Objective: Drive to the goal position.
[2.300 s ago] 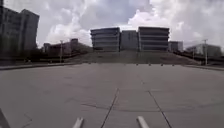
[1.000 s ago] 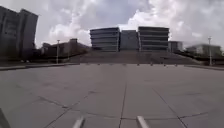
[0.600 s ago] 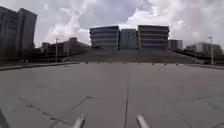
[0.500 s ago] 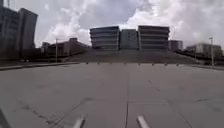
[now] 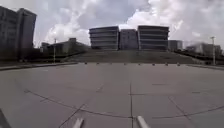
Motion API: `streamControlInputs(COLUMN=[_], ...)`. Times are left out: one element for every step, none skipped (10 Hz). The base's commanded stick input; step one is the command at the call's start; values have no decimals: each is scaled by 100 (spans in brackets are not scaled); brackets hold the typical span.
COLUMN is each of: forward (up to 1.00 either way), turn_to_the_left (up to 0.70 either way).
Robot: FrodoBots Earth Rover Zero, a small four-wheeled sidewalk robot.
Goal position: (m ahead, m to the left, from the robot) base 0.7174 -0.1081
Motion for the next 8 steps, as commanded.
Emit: streamControlInputs(forward=[70, 70, 70, 70, 70, 70, 70, 70], turn_to_the_left=[2, 2, 2, 2, 2, 2, 2, 2])
